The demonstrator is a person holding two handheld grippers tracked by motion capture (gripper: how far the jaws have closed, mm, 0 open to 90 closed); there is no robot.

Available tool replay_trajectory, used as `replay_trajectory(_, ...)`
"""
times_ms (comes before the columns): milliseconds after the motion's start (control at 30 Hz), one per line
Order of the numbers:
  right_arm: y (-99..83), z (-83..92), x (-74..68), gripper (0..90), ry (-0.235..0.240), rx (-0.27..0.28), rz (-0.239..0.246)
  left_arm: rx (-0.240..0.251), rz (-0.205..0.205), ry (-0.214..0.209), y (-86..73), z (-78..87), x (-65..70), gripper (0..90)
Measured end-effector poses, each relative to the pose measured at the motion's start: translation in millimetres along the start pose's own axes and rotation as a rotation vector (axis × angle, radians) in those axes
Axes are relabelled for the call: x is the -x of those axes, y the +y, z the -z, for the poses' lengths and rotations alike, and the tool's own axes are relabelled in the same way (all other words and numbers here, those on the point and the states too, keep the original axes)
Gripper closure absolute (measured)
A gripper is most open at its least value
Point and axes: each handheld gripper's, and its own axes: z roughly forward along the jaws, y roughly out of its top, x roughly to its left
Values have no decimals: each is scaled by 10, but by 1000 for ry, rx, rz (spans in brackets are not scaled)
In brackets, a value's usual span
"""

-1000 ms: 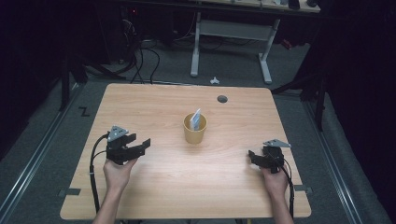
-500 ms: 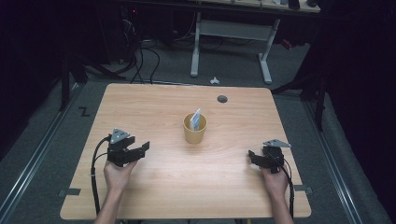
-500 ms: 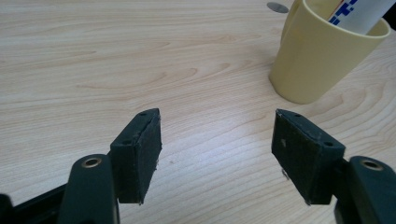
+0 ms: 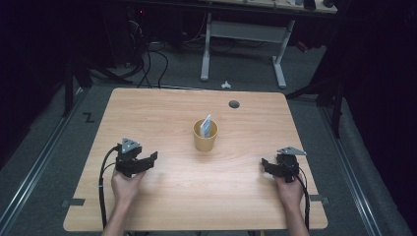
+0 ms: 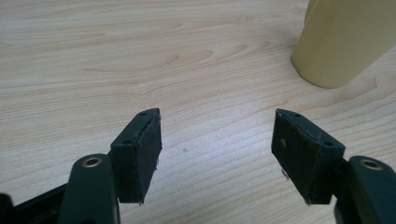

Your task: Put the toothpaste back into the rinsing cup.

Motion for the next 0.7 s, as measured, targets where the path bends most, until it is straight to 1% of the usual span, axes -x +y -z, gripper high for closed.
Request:
replay_trajectory(333,0,0,0,301,0,0,0,-11,-19,16,-7,-71,40,336)
replay_trajectory(400,0,0,0,301,0,0,0,-16,-21,21,-11,-116,48,336)
replay_trajectory(700,0,0,0,301,0,0,-1,-35,-32,34,-25,-215,70,338)
